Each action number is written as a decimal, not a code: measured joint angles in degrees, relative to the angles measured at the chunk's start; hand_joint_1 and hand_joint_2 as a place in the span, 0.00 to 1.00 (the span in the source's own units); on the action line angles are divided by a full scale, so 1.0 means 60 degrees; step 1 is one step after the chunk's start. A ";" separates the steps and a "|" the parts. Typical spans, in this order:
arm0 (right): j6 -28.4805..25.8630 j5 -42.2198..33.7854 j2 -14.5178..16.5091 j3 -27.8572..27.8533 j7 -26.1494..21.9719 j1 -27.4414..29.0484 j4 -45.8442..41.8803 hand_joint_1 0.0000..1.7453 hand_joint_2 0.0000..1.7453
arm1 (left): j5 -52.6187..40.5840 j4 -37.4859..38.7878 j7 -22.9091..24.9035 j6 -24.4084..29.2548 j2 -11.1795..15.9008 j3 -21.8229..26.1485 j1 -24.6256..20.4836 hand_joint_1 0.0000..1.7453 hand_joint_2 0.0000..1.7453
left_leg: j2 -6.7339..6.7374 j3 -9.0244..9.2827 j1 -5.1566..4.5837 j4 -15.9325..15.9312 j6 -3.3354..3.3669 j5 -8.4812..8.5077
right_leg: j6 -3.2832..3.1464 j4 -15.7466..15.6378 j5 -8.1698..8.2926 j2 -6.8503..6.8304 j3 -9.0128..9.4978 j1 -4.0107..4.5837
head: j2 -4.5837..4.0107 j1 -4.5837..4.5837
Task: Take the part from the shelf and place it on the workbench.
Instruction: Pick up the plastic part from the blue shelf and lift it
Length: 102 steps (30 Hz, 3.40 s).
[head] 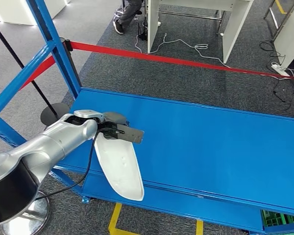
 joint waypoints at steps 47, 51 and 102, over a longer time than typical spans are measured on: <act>-0.0226 0.0286 0.0056 -0.0232 0.0100 -0.0016 0.0000 0.00 1.00 | 0.4751 -0.8379 -0.3283 0.4035 -0.1829 1.1377 0.7552 0.89 1.00 | 0.0003 -0.0038 -0.0001 0.0000 -0.0002 -0.0021 | 0.0001 -0.0004 -0.0017 0.0004 -0.0041 -0.0001 | 0.0000 0.0001; -0.0338 0.0269 0.0085 -0.0241 0.0172 -0.0008 0.0000 0.00 1.00 | 0.5131 -0.8756 -0.3069 0.5316 -0.2103 1.1659 0.7947 0.89 1.00 | 0.0003 -0.0040 -0.0001 0.0000 -0.0002 -0.0021 | 0.0000 -0.0004 -0.0016 0.0004 -0.0044 -0.0001 | 0.0000 0.0003; -0.0107 0.0496 0.0132 -0.0381 -0.0047 -0.0057 0.0000 0.00 1.00 | 0.4581 -1.0896 -0.4701 -0.0104 -0.1615 0.9141 0.9206 0.89 1.00 | 0.0002 -0.0053 -0.0005 0.0000 0.0009 -0.0031 | 0.0006 -0.0005 -0.0025 0.0000 -0.0053 -0.0005 | 0.0000 0.0003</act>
